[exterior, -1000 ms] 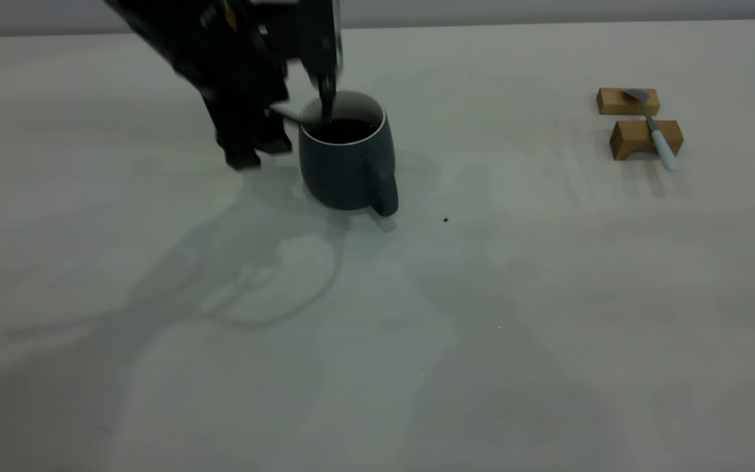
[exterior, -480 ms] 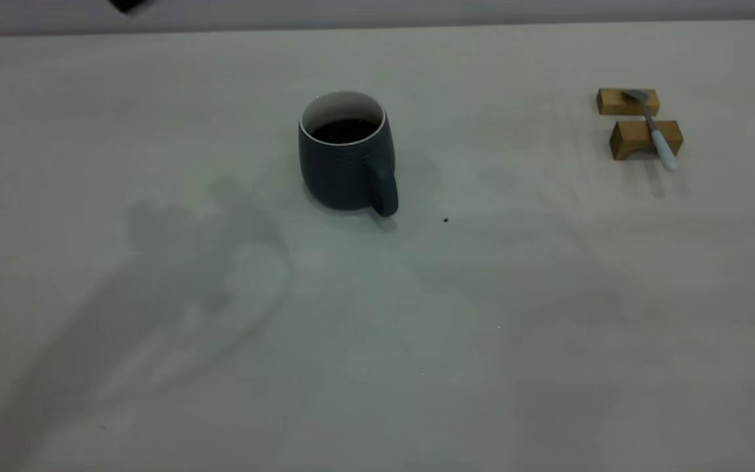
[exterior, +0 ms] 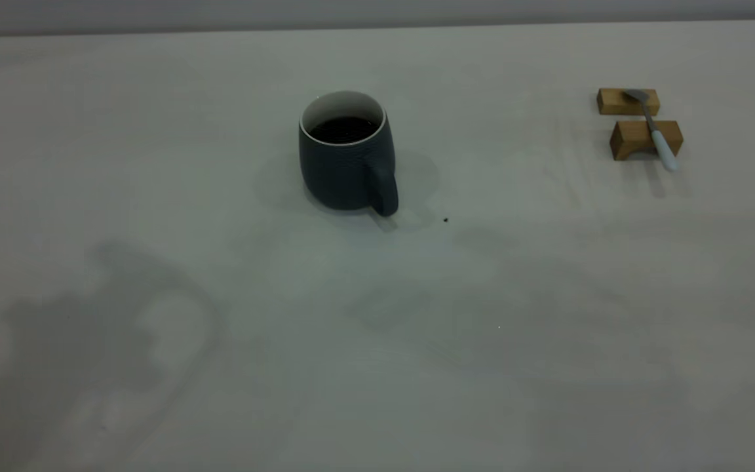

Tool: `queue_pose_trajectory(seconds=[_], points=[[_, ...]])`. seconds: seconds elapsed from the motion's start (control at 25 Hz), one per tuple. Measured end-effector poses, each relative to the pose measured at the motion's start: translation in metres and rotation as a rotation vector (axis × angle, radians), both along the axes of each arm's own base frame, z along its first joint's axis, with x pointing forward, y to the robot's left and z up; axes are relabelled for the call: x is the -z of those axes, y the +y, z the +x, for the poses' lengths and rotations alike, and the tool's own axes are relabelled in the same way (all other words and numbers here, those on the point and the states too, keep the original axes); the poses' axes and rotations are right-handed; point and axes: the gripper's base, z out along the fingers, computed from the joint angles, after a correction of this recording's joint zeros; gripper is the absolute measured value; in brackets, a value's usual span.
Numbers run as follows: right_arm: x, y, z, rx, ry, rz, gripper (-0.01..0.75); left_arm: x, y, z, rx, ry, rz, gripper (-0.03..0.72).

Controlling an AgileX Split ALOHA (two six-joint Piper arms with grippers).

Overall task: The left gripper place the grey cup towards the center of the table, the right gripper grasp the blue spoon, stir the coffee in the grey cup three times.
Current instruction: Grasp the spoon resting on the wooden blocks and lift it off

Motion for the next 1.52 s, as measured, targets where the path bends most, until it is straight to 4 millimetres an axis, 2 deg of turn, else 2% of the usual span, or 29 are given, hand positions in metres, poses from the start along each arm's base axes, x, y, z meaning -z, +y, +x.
queue_pose_trajectory(seconds=[0.12,0.24,0.4,0.56,0.68,0.88,1.0,1.52], points=[[0.000,0.000,0.000,0.000,0.000,0.000,0.237,-0.004,0.006,-0.014,-0.042,-0.020,-0.024,0.588],[0.000,0.000,0.000,0.000,0.000,0.000,0.237,-0.002,0.015,-0.037,-0.056,-0.029,-0.039,0.588],[0.000,0.000,0.000,0.000,0.000,0.000,0.237,0.011,0.032,-0.071,-0.117,-0.010,-0.076,0.588],[0.000,0.000,0.000,0.000,0.000,0.000,0.237,0.027,0.059,-0.109,-0.247,-0.024,-0.129,0.588],[0.000,0.000,0.000,0.000,0.000,0.000,0.237,0.037,0.077,-0.140,-0.341,-0.088,-0.152,0.588],[0.000,0.000,0.000,0.000,0.000,0.000,0.237,0.058,0.089,-0.181,-0.439,-0.215,-0.183,0.588],[0.000,0.000,0.000,0.000,0.000,0.000,0.237,0.067,0.092,-0.195,-0.469,-0.289,-0.193,0.588],[0.000,0.000,0.000,0.000,0.000,0.000,0.237,0.065,0.092,-0.232,-0.453,-0.563,-0.229,0.588]])
